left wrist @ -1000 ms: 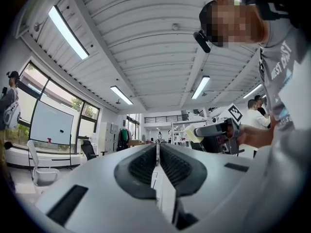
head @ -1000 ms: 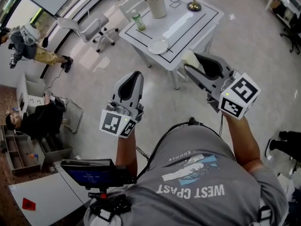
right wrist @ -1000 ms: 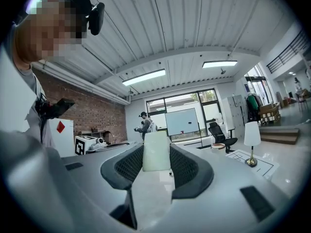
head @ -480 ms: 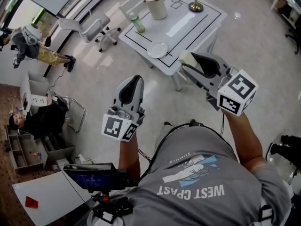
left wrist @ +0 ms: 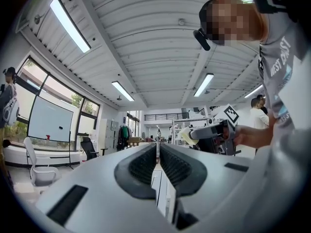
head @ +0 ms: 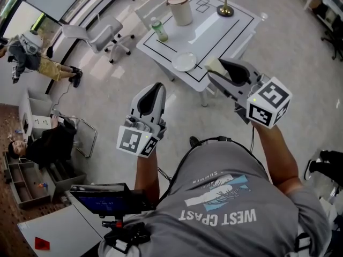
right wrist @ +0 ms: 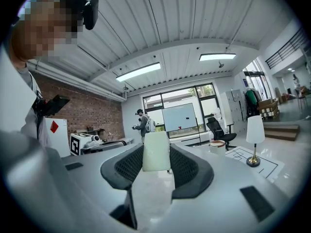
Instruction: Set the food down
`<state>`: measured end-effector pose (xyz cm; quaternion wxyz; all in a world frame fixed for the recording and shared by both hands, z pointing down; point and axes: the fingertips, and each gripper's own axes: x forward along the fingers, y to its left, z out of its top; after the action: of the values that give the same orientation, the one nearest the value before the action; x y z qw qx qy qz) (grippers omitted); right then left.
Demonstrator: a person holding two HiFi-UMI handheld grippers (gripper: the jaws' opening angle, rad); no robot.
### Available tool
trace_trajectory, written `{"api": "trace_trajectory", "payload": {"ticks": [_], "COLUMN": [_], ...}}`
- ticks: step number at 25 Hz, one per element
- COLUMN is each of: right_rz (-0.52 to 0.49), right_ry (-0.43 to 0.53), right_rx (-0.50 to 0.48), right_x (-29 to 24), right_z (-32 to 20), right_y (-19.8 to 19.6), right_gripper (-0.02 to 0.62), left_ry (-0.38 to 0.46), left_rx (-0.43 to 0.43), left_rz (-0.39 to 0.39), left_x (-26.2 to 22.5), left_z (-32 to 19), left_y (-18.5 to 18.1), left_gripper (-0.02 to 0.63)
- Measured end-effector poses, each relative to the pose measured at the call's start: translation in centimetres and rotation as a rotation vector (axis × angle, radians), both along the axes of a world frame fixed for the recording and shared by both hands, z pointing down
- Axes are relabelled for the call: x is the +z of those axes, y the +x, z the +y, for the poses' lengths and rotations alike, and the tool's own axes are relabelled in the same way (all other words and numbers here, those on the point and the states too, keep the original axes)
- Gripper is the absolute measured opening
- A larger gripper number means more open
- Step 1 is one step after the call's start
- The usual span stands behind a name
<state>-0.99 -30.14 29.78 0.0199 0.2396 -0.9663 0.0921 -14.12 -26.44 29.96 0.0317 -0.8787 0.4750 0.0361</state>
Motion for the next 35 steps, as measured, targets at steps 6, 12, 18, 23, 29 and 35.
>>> {"api": "trace_trajectory", "payload": {"ticks": [6,12,18,23,29,35], "right_rz": [0.033,0.058,0.078,0.089,0.120,0.188], "right_ry": [-0.004,-0.046,-0.107,-0.158,-0.197,-0.237], "right_rx": [0.037,0.071,0.070,0.046,0.024,0.015], "right_x": [0.8,2.2,4.9,7.9,11.0,14.5], "right_z": [-1.9,-3.8,-6.5,-9.4,-13.0,-16.3], "right_y": [-4.0,-6.1,-8.7,-10.4,-12.3,-13.3], "right_gripper": [0.166,0.167,0.166,0.166,0.166,0.166], "left_ry": [0.010,0.003,-0.028,-0.051,-0.069,-0.088], "left_rx": [0.037,0.083,0.091,0.062,0.027,0.001], "left_rz": [0.012,0.018,0.031,0.023,0.000,0.008], "left_x": [0.0,0.4,2.1,3.4,4.2,4.8], "left_z": [-2.0,-3.4,-5.1,-6.6,-7.9,-9.1], "left_y": [-3.9,-5.5,-7.3,-8.2,-9.4,-10.2], "left_gripper": [0.011,0.011,0.012,0.011,0.011,0.011]}}
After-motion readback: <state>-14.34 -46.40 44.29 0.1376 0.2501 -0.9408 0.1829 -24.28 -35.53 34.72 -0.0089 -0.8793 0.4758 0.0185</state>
